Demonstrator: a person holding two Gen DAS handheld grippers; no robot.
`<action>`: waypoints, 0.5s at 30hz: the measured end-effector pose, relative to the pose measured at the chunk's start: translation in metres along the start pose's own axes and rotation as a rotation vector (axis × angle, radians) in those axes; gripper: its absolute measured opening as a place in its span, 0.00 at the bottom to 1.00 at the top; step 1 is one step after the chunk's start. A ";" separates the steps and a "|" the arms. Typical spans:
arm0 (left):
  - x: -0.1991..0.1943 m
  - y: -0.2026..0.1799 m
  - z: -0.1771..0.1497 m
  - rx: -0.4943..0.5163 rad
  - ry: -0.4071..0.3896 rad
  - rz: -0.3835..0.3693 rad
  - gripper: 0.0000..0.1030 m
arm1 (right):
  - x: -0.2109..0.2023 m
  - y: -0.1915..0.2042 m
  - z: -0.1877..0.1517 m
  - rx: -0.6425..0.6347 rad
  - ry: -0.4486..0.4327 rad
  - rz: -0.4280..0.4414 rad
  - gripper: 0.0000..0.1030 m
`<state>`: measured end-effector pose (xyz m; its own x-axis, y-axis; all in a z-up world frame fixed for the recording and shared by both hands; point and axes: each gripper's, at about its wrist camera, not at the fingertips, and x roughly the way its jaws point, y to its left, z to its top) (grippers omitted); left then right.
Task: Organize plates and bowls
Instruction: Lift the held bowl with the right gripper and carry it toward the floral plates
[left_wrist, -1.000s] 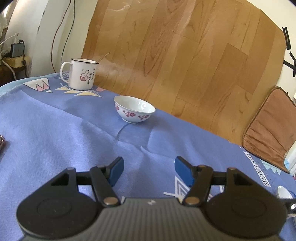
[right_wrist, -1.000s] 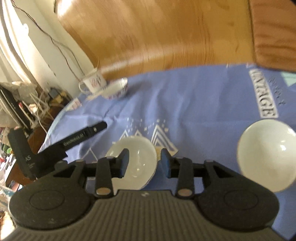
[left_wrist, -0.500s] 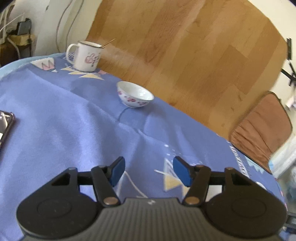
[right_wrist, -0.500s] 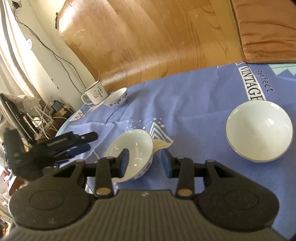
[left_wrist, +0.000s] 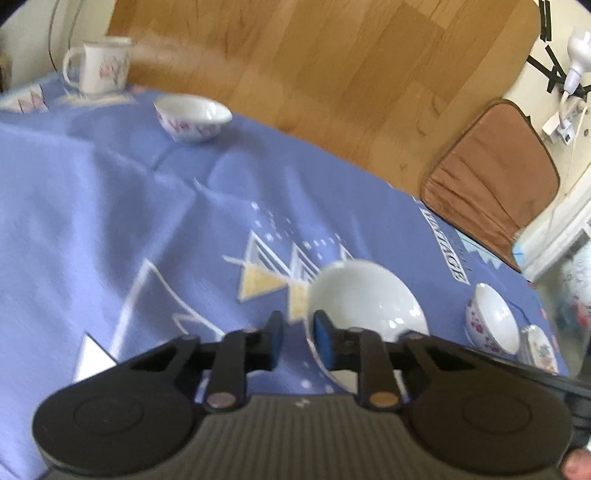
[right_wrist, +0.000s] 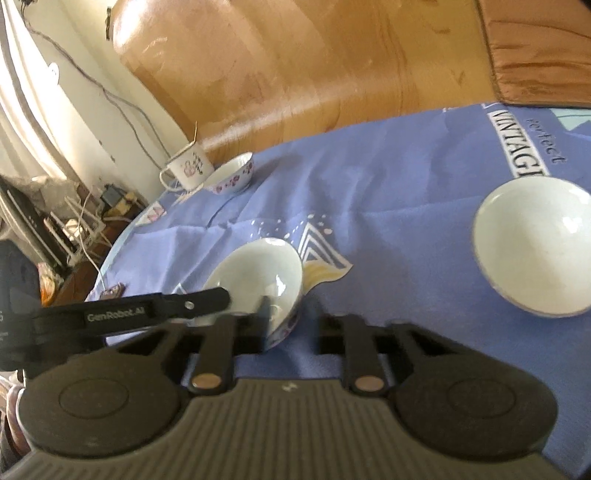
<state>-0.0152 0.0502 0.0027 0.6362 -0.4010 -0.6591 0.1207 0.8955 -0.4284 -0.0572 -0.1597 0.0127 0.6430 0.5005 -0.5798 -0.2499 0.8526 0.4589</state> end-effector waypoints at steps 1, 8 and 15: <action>0.000 -0.002 -0.001 0.005 0.002 -0.005 0.08 | 0.000 0.000 -0.001 -0.006 -0.008 -0.001 0.15; -0.002 -0.047 0.010 0.096 -0.039 -0.048 0.08 | -0.030 -0.009 0.002 -0.045 -0.107 -0.056 0.12; 0.024 -0.121 0.020 0.220 -0.023 -0.146 0.08 | -0.084 -0.042 0.008 -0.049 -0.266 -0.208 0.12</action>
<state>0.0005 -0.0636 0.0513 0.6166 -0.5270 -0.5849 0.3738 0.8498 -0.3716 -0.0947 -0.2391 0.0478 0.8485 0.2639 -0.4587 -0.1237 0.9417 0.3130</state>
